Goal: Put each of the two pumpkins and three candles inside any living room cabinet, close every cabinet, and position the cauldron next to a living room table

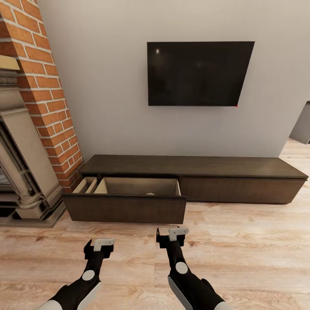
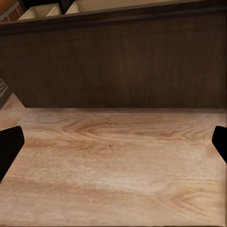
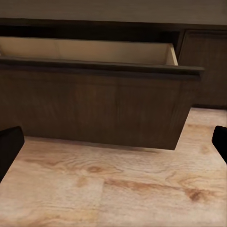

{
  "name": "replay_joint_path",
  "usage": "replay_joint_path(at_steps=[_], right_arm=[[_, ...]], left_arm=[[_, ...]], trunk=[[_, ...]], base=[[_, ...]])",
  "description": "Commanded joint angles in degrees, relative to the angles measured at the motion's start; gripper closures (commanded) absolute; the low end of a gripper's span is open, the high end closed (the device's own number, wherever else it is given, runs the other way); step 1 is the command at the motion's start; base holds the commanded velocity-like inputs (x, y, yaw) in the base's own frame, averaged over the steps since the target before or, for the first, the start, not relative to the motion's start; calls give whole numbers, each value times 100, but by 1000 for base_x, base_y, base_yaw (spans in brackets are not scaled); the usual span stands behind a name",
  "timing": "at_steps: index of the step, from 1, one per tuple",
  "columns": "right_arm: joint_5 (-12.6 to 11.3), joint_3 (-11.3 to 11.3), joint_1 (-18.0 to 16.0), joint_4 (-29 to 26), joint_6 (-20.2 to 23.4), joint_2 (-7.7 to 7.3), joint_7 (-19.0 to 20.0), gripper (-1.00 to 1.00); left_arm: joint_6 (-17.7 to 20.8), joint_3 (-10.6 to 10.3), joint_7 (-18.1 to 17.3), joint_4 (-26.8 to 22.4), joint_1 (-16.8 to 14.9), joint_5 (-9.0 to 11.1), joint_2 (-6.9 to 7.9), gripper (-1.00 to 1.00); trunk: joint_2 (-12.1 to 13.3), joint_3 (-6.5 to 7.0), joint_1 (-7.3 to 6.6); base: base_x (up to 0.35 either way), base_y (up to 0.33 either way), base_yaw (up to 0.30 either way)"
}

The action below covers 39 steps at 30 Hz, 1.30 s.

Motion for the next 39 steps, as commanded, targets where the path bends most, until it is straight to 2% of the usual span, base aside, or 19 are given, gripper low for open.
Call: replay_joint_path(at_steps=[1,10,16,17,20,27,29,35,39], right_arm=[[-59,32,-8,18,-36,-4,-30,-100],[-53,48,-8,454,-40,4,-20,-100],[-33,94,-8,458,-98,5,-18,-100],[-32,92,-3,454,-293,0,-22,-100],[-37,77,0,448,-485,-4,-25,-100],[-54,37,1,462,-592,-4,-33,-100],[-59,16,1,466,-604,-6,-38,-100],[-64,-273,1,502,-613,-6,-36,-100],[-62,-333,1,530,-613,-9,-32,-100]], left_arm=[[-20,-54,39,1,-6,46,-13,-100],[-17,-95,41,6,-6,52,-45,-100],[-12,-98,41,16,-6,60,-47,-100],[-15,-98,41,17,-6,57,-47,-100],[-17,-102,36,12,-6,52,-47,-100],[-18,-178,32,11,-6,46,-47,-100],[-18,-190,32,10,-6,46,-47,-100],[-21,-202,32,-9,-6,45,-47,-100],[-7,-203,16,-24,-6,43,-54,-100]], trunk=[[-2,-5,-1],[-2,-5,-1],[-243,-113,131],[-283,-131,153],[-404,-185,219],[-684,-310,373],[-765,-346,416],[-1005,-454,548],[-1166,-526,636]], base=[[0,0,0],[0,0,0],[0,0,0],[0,0,0],[0,0,0],[0,0,0],[0,0,0],[0,0,0],[0,0,0]])
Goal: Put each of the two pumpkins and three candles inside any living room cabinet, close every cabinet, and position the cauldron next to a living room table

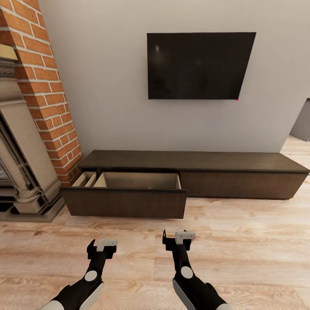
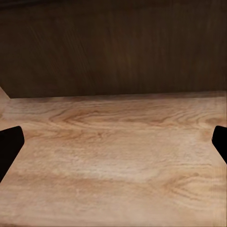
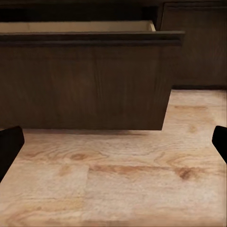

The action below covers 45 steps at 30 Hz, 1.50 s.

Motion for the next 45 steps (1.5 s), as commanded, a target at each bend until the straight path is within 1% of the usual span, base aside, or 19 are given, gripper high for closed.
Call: replay_joint_path(at_steps=[1,3,10,26,28,30,33,36,42,44,45], right_arm=[[-57,30,-8,13,-35,-3,-31,-100],[-56,23,-8,19,-35,-2,-31,-100],[-54,9,-8,108,-28,6,-34,-100],[-54,0,-8,232,10,15,-27,-100],[-54,1,-8,235,20,16,-27,-100],[-57,1,-8,238,30,16,-27,-100],[-60,-1,-8,249,42,16,-27,-100],[-61,-5,-8,284,54,17,-21,-100],[-71,-10,-10,309,63,17,-19,-100],[-181,-10,-13,332,69,17,-12,-100],[-308,-9,-14,347,72,17,51,-100]], left_arm=[[-7,-49,19,-17,-6,46,1,-100],[6,-49,5,-16,-10,45,-9,-100],[4,-36,-209,86,-15,59,-40,-100],[-11,-33,-204,39,-15,65,-46,-100],[-21,-32,-177,13,-15,65,-43,-100],[-26,-32,-69,-96,-11,65,-41,-100],[-26,-36,184,-333,-8,65,-35,-100],[-24,-39,365,-506,-7,65,-32,-100],[-26,-40,426,-557,-6,65,-36,-100],[-24,-40,431,-555,-6,63,-38,-100],[-21,-41,431,-548,-6,61,-38,-100]], trunk=[[-44,-24,21],[-124,-60,65],[-405,-185,219],[-1047,-472,571],[-1127,-508,615],[-1207,-544,658],[-1327,-598,724],[-1327,-598,724],[-1327,-598,724],[-1327,-598,724],[-1327,-598,724]], base=[[0,0,0],[0,0,0],[0,0,0],[0,0,0],[0,0,0],[0,0,0],[0,0,0],[0,0,0],[0,0,0],[0,0,0],[26,0,0]])
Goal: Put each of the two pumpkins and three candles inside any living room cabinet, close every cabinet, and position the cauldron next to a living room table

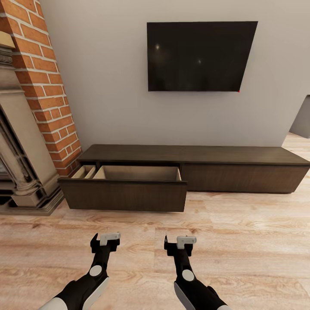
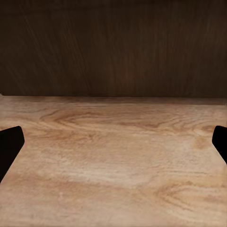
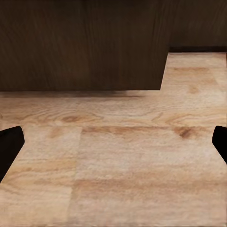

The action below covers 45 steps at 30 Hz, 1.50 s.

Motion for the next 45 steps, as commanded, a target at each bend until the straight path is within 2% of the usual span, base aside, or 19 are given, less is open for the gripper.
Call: replay_joint_path(at_steps=[1,2,5,10,34,45], right_arm=[[-125,44,-8,13,-35,-4,24,-100],[-228,42,-9,29,-36,-7,153,-100],[-339,35,-9,45,-36,-11,305,-100],[-403,30,-10,57,-35,-13,387,-100],[-424,21,-27,288,7,-13,399,-100],[-425,21,-27,299,7,-13,399,-100]], left_arm=[[-26,-50,37,2,-7,51,7,-100],[-21,-55,37,12,-7,50,6,-100],[-9,-56,37,32,-7,49,6,-100],[-4,-60,37,45,-7,48,6,-100],[5,-66,11,48,-7,40,6,-100],[13,-56,31,16,-7,42,6,-100]], trunk=[[-2,-5,-1],[-2,-5,-1],[-2,-5,-1],[-2,-5,-1],[-2,-5,-1],[-2,-5,-1]], base=[[64,0,0],[156,0,0],[226,0,0],[306,0,0],[336,0,0],[77,0,0]])
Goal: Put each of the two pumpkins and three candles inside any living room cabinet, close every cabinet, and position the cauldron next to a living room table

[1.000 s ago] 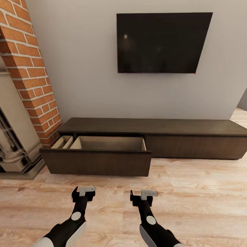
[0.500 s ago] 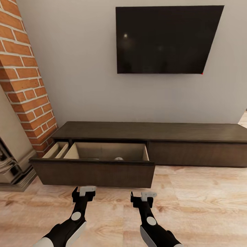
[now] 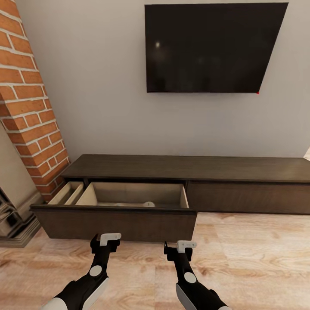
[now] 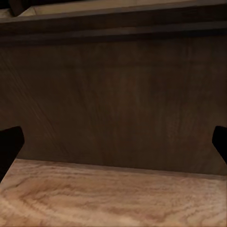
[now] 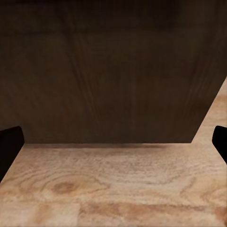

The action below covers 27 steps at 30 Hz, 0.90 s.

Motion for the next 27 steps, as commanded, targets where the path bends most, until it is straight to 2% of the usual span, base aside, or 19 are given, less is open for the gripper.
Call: replay_joint_path(at_steps=[1,27], right_arm=[[-60,47,-7,5,-32,-4,-35,-100],[-66,47,-7,8,-32,-4,-29,-100]], left_arm=[[-27,-49,39,-4,-7,55,7,-100],[-27,-59,-8,27,-7,36,7,-100]], trunk=[[-42,-23,21],[-101,-597,100]], base=[[8,0,0],[1,0,0]])
